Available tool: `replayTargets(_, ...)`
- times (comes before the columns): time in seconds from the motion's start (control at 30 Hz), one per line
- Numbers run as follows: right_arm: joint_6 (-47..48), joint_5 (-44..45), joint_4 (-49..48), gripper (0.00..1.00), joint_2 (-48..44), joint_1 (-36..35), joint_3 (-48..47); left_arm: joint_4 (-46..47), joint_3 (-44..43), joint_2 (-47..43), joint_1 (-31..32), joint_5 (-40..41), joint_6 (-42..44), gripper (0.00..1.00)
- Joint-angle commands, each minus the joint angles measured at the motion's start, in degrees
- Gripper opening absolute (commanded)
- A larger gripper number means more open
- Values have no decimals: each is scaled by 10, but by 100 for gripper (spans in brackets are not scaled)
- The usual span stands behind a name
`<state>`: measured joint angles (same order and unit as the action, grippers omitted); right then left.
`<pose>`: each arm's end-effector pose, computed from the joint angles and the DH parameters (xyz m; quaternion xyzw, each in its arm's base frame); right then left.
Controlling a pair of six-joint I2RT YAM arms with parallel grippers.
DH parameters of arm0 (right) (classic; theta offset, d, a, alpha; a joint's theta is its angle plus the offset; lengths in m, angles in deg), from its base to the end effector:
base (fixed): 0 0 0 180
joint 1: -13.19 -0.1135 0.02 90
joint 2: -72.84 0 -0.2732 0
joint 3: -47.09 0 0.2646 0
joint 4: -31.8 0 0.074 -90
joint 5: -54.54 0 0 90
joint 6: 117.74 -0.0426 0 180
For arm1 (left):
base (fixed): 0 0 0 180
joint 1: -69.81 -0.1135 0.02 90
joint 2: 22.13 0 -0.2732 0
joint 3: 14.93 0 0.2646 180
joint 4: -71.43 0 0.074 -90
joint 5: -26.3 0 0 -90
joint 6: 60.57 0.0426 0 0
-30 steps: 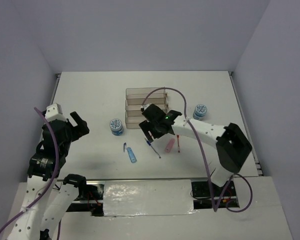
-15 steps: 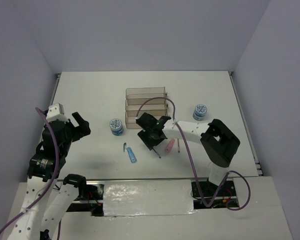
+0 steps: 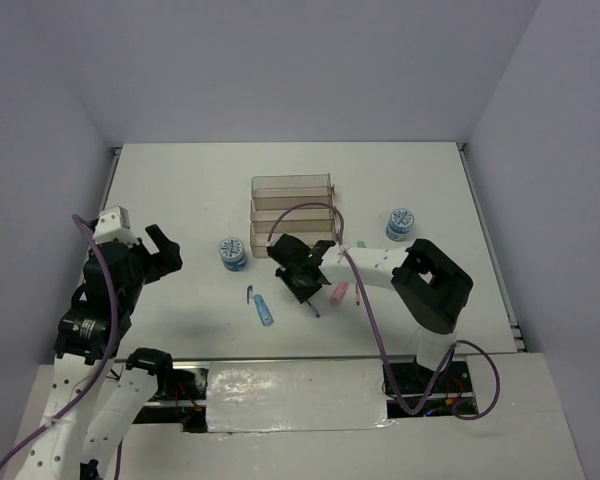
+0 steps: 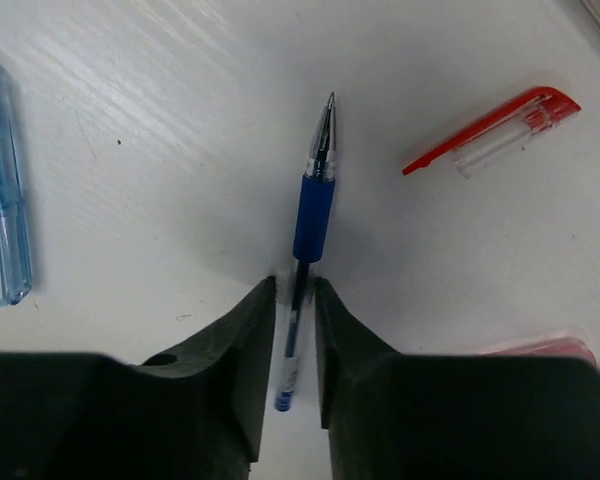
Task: Sort the stationery into containers
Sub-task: Pick up the pen from the center of the board, then close the pen cap on the pen.
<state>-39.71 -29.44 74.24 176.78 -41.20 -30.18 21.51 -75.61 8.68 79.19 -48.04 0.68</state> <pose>0.2154 0.2931 0.1512 -0.3464 0.9190 0.0559 0.1798 0.1231 -0.0087 0.3458 -0.2135 0.7871 -0.0800 0.5732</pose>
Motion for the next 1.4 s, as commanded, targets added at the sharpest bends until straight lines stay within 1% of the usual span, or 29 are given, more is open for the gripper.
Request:
replayTargets(0.0, -12, -25, -22, 26, 41, -8, 30, 28, 2, -6, -4, -8, 8, 99)
replayTargets(0.03, -12, -25, -23, 14, 41, -10, 31, 28, 2, -5, -4, -9, 8, 99)
replayTargets(0.07, -18, -21, -21, 4, 40, -12, 31, 28, 2, -5, -4, -8, 7, 99)
replayTargets(0.1, -21, -16, -17, 0, 37, -14, 31, 27, 2, -5, -4, -8, 8, 99)
replayTargets(0.27, -36, -7, -11, 0, 9, -41, 31, 27, 2, -3, -4, -8, 8, 99)
replayTargets(0.37, -64, 11, -16, 0, -46, -63, 36, 29, 0, -3, -4, -13, 10, 99)
replayTargets(0.4, -74, 15, -27, 0, -87, -67, 40, 32, -1, -3, -2, -19, 12, 99)
replayTargets(0.47, -106, 29, -43, 0, -135, -71, 53, 37, -2, -1, 2, -35, 18, 99)
replayTargets(0.5, -118, 34, -55, 0, -185, -72, 70, 36, -4, 0, 4, -51, 10, 99)
replayTargets(0.57, -146, 52, -63, 0, -235, -72, 94, 18, -20, 18, 4, -75, -29, 99)
replayTargets(0.6, -154, 62, -61, 0, -283, -72, 101, 15, -23, 29, 5, -111, -45, 99)
replayTargets(0.67, -175, 82, -51, 0, -326, -73, 110, 22, -12, 60, 12, -128, -91, 99)
replayTargets(0.7, -177, 100, -37, 0, -361, -72, 110, 34, -3, 68, 37, -128, -103, 99)
replayTargets(0.77, -187, 116, -14, 0, -401, -72, 106, 56, 17, 97, 83, -70, -135, 98)
replayTargets(0.8, -190, 134, 7, 0, -413, -72, 105, 60, 18, 110, 146, -41, -147, 98)
replayTargets(0.83, -193, 140, 16, 0, -424, -72, 105, 54, 14, 142, 180, 23, -170, 98)
replayTargets(0.87, -195, 146, 25, 0, -448, -73, 108, 52, 8, 161, 215, 53, -180, 98)
replayTargets(0.9, -198, 154, 37, 0, -460, -72, 112, 51, 0, 202, 273, 82, -190, 98)
replayTargets(0.93, -202, 156, 43, 0, -484, -72, 120, 53, -2, 225, 306, 116, -204, 99)
replayTargets(0.97, -203, 156, 44, 0, -494, -72, 127, 57, -4, 247, 314, 121, -208, 99)
replayTargets(1.0, -209, 154, 48, 0, -505, -72, 132, 58, -9, 291, 318, 125, -216, 98)
replayTargets(1.03, -212, 152, 51, 0, -514, -72, 142, 61, -9, 312, 324, 132, -228, 96)
replayTargets(1.07, -214, 149, 55, 0, -529, -72, 148, 68, -11, 329, 335, 140, -234, 91)
replayTargets(1.13, -220, 144, 60, 0, -544, -72, 163, 69, -15, 374, 343, 162, -260, 87)
replayTargets(1.17, -222, 142, 63, 0, -556, -73, 169, 72, -18, 388, 347, 175, -265, 81)
replayTargets(1.2, -224, 141, 64, 0, -563, -72, 174, 69, -22, 416, 349, 181, -271, 79)
replayTargets(1.27, -223, 138, 65, 0, -575, -73, 186, 61, -36, 444, 355, 197, -288, 77)
replayTargets(1.3, -221, 136, 65, 0, -579, -74, 190, 57, -39, 471, 357, 201, -293, 77)
replayTargets(1.37, -220, 134, 62, 0, -585, -74, 199, 60, -50, 497, 360, 203, -299, 76)
